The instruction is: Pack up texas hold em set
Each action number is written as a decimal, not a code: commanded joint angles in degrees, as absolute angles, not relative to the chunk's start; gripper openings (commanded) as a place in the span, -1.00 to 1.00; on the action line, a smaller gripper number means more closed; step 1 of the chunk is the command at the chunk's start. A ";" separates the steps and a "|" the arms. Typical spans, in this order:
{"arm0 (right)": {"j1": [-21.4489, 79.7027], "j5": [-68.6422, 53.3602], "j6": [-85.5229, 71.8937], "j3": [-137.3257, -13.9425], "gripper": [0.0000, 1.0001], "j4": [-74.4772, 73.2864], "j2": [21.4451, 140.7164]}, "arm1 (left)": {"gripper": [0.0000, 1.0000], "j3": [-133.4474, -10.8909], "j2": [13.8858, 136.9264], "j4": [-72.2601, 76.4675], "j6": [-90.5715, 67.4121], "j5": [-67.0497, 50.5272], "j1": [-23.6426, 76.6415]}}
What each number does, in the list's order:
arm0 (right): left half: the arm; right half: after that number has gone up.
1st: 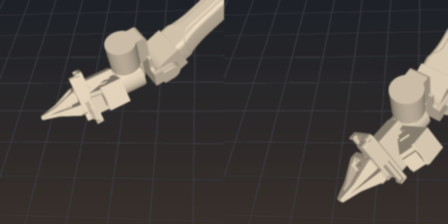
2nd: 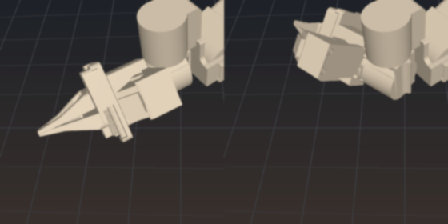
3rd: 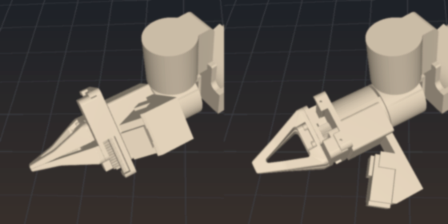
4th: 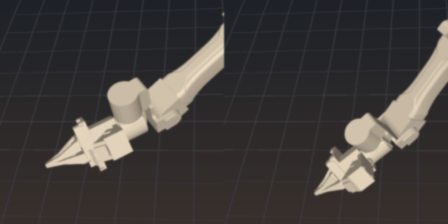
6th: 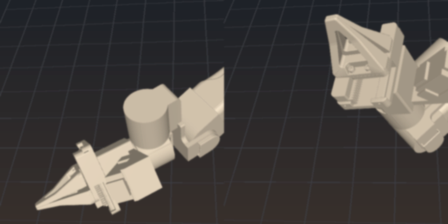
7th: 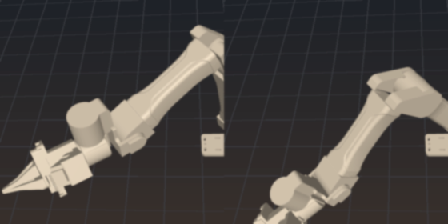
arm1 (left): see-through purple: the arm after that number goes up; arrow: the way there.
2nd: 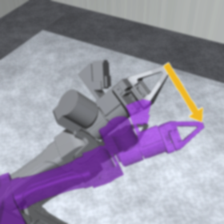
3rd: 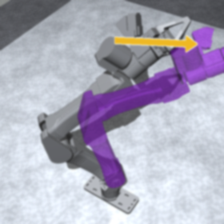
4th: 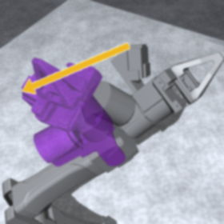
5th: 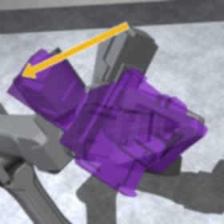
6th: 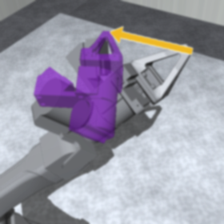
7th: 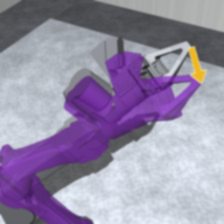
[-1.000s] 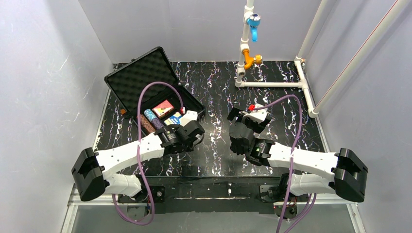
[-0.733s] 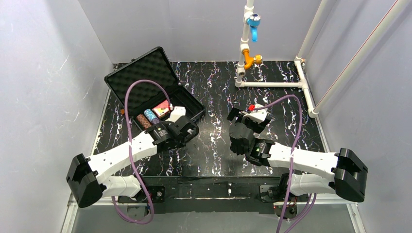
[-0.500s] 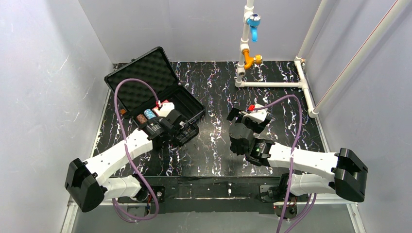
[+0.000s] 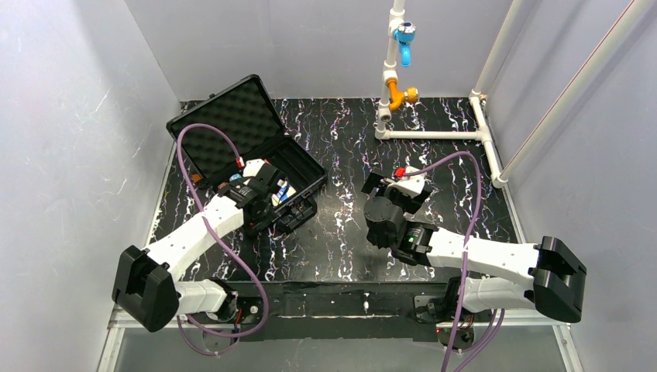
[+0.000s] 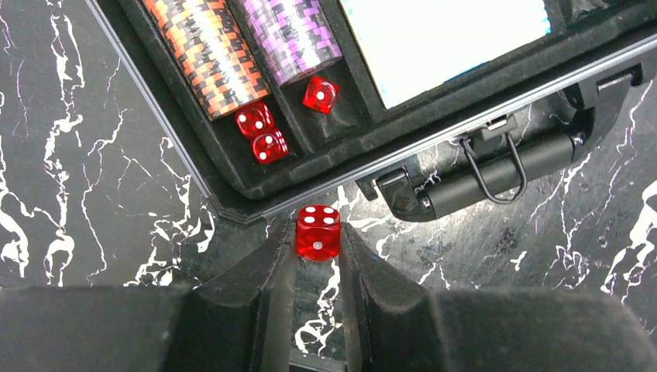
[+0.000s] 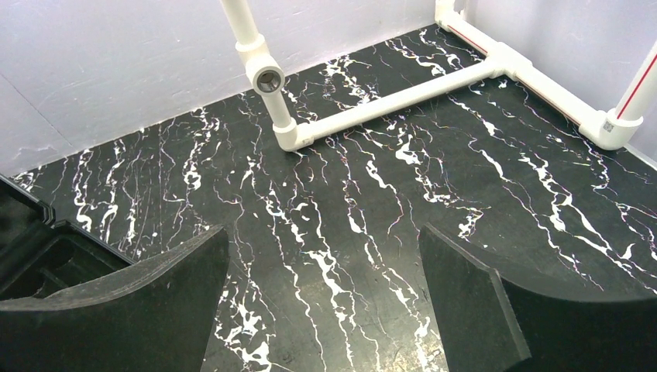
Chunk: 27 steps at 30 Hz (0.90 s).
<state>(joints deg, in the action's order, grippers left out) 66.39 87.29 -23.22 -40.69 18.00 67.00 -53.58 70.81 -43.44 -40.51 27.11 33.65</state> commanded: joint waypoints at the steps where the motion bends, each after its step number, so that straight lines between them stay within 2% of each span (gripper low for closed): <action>1: 66.86 94.35 -24.03 -41.53 1.00 20.62 66.01 | -1.00 -54.15 72.41 -41.64 -39.57 26.98 31.50; 27: 66.97 93.32 -22.44 -41.01 1.00 22.59 66.09 | -1.00 -57.72 83.81 -37.18 -39.20 23.65 25.69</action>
